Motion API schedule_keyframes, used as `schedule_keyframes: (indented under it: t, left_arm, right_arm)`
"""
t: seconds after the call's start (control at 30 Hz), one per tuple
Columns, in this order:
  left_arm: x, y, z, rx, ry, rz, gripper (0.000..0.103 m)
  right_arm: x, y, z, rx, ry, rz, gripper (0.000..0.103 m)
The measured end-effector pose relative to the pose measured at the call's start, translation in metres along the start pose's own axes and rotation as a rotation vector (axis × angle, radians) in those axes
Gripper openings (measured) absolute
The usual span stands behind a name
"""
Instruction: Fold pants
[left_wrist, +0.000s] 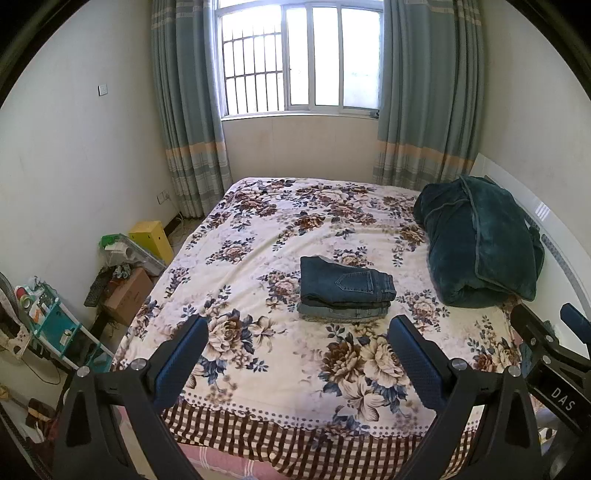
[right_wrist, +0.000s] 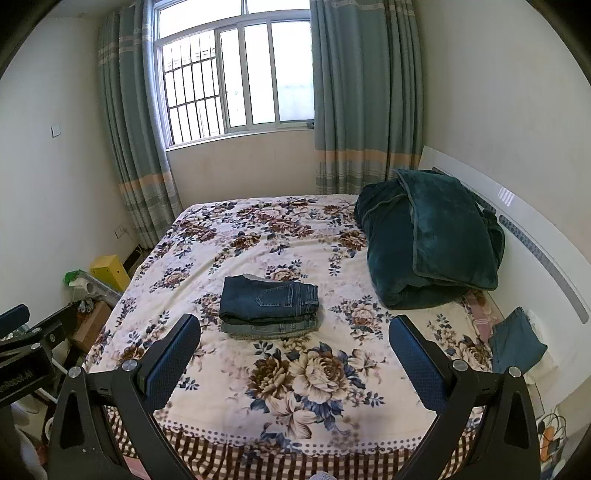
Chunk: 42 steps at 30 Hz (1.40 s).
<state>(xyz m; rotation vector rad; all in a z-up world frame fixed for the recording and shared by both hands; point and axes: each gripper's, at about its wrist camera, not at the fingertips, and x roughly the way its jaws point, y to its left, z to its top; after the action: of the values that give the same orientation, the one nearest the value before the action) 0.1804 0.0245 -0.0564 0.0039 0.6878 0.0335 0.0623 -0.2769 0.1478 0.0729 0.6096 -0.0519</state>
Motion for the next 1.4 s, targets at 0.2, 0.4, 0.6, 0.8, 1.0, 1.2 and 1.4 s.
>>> schedule_keyframes:
  t: [0.2, 0.4, 0.6, 0.8, 1.0, 1.2, 1.4]
  left_arm:
    - [0.000, -0.001, -0.001, 0.002, 0.000, -0.001, 0.100]
    - [-0.001, -0.003, -0.001, 0.004, -0.002, 0.004, 0.100]
    - [-0.001, -0.004, 0.000, 0.007, -0.003, 0.003, 0.100]
    - [-0.003, -0.002, 0.001, 0.007, -0.001, -0.001, 0.100]
    - [-0.004, 0.000, 0.002, 0.009, -0.001, -0.003, 0.100]
    - [-0.004, -0.001, 0.001, 0.006, -0.002, -0.002, 0.100]
    - [-0.006, 0.002, 0.002, 0.007, -0.009, -0.001, 0.100]
  right_arm:
    - [0.000, 0.001, 0.000, 0.001, 0.000, -0.002, 0.103]
    - [-0.002, 0.001, -0.003, -0.002, 0.001, 0.000, 0.103]
    - [-0.002, 0.002, -0.002, 0.001, -0.002, -0.001, 0.103]
    - [-0.002, 0.007, -0.005, -0.003, -0.001, -0.002, 0.103]
    - [-0.003, 0.009, -0.004, -0.001, 0.001, 0.003, 0.103]
    - [-0.003, 0.010, -0.004, 0.000, -0.001, 0.005, 0.103]
    - [-0.003, 0.012, -0.001, 0.004, -0.005, 0.011, 0.103]
